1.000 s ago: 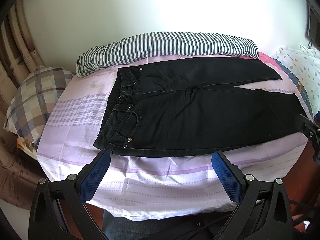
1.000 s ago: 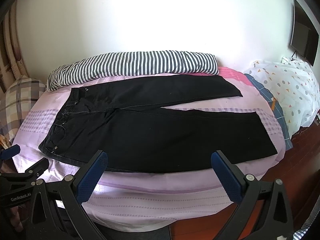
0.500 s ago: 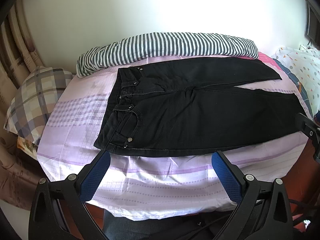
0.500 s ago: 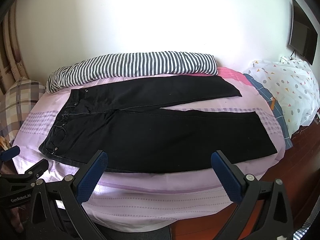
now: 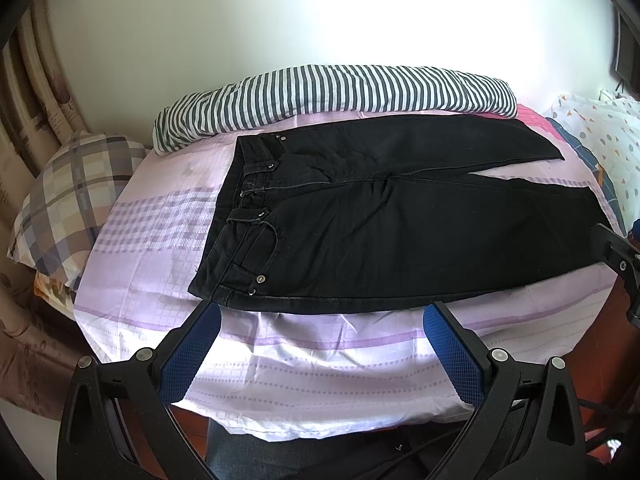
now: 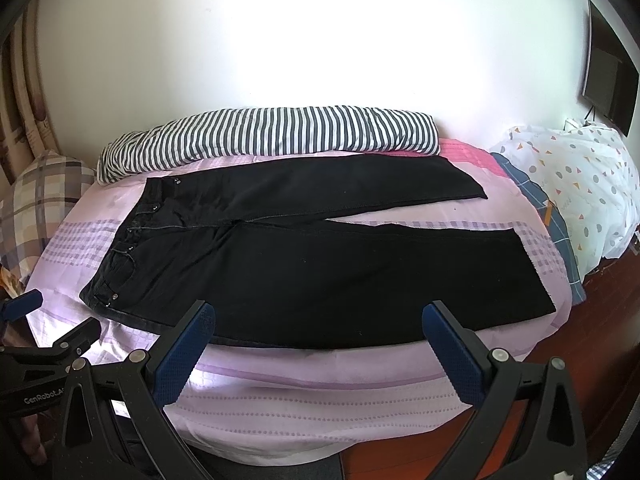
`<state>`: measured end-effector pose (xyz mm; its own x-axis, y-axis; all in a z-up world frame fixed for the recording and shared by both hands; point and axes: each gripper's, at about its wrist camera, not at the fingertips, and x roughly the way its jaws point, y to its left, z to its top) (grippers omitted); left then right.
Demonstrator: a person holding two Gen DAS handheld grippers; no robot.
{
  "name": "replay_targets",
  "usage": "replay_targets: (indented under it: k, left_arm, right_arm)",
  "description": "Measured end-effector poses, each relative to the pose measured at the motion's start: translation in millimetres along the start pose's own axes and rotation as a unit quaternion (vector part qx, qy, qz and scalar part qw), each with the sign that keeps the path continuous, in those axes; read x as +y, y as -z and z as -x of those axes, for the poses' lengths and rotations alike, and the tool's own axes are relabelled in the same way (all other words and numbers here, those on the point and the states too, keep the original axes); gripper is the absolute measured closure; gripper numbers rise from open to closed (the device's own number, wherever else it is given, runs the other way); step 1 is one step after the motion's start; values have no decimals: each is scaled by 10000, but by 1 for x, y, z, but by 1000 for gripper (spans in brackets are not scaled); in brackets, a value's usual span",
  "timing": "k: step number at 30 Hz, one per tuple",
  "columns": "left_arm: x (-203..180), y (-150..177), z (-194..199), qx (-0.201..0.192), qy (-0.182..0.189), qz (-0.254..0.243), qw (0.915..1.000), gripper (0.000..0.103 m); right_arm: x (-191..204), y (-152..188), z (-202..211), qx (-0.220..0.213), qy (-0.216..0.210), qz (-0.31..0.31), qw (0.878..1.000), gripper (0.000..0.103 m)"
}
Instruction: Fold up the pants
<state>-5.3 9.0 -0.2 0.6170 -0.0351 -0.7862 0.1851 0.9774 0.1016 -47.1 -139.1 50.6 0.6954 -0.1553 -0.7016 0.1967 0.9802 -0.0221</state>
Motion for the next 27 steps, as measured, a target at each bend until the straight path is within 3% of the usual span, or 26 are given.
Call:
replay_targets:
  k: [12,17,27]
  left_arm:
    - [3,-4,-1,-43,25,15,10000,2]
    - [12,-19,-5,-118,33,52,9999,2]
    - [66,-81,-23,-621,-118,60,9980,3]
  right_arm:
    - [1,-8,0,-65,-50,128,9999,0]
    - [6,-21,-5,-82,-390,514,9979,0]
    - [8,-78,-26,-136,-1152,1357,9839,0]
